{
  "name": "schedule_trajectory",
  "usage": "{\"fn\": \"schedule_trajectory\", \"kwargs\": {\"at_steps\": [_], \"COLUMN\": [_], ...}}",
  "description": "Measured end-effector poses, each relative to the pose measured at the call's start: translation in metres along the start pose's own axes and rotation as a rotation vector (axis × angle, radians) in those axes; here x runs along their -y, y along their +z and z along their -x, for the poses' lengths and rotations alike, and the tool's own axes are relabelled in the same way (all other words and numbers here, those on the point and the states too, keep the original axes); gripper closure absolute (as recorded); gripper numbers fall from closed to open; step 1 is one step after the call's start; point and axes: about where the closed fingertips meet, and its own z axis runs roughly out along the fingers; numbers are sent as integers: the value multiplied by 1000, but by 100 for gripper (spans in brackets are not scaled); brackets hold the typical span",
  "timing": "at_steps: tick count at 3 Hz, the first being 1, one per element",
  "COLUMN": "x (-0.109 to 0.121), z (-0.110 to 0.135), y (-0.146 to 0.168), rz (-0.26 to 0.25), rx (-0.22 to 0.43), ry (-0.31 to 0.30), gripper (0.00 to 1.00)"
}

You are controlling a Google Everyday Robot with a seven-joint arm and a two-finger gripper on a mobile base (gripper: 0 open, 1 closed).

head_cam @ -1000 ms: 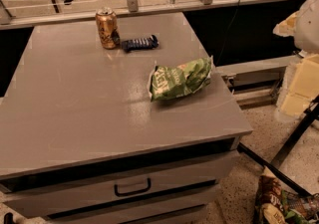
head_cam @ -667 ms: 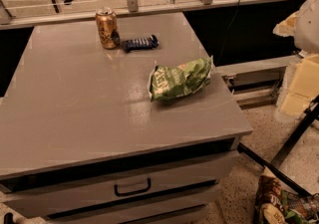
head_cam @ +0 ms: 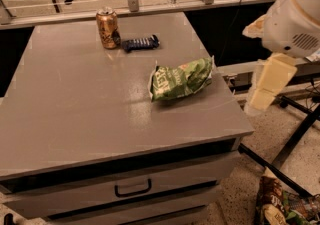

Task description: Pick green jalapeno chip bag

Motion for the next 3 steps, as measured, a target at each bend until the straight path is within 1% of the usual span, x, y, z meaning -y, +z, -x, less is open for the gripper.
{"fn": "schedule_trajectory", "kwargs": {"at_steps": [1, 2, 3], "x": [15, 20, 21], "z": [39, 69, 93], "y": [45, 96, 134], "rz": [34, 75, 110], "rx": [58, 71, 90], "ry": [-58, -89, -114], "gripper": [0, 0, 0]}}
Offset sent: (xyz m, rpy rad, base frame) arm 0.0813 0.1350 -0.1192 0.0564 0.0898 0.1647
